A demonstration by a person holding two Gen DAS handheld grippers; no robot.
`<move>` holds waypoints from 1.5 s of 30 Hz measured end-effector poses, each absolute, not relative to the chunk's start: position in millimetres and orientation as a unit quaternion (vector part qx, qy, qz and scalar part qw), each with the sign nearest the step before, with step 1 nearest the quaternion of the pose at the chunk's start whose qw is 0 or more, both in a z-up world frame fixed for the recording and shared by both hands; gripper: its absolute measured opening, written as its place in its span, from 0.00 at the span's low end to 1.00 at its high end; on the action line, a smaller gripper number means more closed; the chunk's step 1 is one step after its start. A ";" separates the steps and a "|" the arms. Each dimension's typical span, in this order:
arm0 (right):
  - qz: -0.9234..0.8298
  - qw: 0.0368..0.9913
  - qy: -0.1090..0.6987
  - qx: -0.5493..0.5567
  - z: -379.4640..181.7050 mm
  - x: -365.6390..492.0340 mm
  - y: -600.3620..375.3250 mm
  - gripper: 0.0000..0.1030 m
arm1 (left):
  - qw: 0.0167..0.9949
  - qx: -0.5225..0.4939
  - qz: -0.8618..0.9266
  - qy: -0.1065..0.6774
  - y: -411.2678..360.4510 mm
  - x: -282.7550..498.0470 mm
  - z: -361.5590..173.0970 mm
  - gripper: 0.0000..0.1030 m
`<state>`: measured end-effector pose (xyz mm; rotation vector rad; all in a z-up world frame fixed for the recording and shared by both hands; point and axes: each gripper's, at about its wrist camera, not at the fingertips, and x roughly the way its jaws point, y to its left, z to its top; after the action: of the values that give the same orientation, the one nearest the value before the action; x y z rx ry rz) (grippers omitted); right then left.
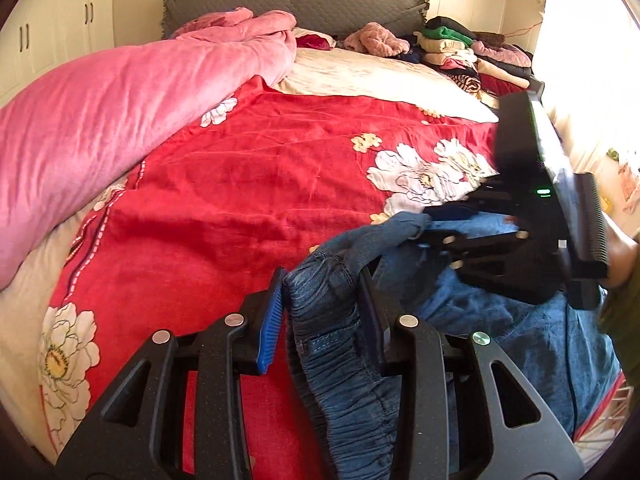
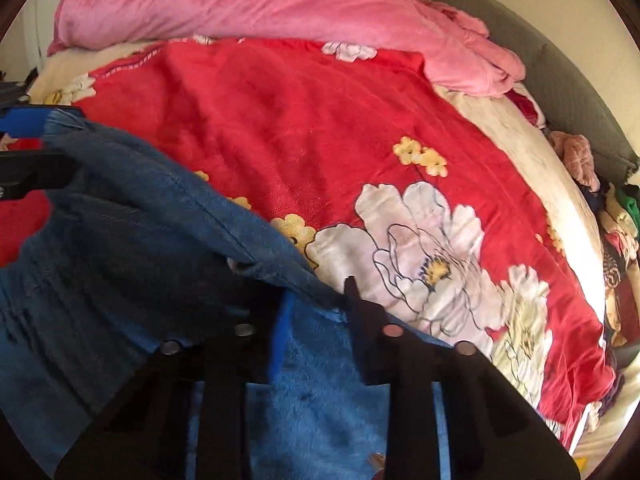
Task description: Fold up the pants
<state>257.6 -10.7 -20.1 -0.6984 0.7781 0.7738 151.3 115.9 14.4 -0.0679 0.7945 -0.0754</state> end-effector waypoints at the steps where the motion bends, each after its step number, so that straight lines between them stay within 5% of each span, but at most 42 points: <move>1: 0.361 0.802 0.361 -0.308 -15.1 255.0 -17.4 0.15 | 0.921 -0.034 -0.036 0.387 116.8 150.7 14.3 0.26; 18: 0.406 0.843 0.327 -0.133 45.9 123.6 -121.6 0.08 | 0.934 -0.009 -0.049 0.355 97.8 103.8 34.2 0.26; 45: 0.468 0.783 0.378 -0.159 -13.0 -4.9 -125.2 0.08 | 0.904 -0.037 -0.054 0.422 108.2 -4.9 -9.4 0.33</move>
<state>-4.9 -125.2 -13.0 -0.3429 0.8156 1.0103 -4.9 108.2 -9.4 -0.0764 0.8716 -0.1107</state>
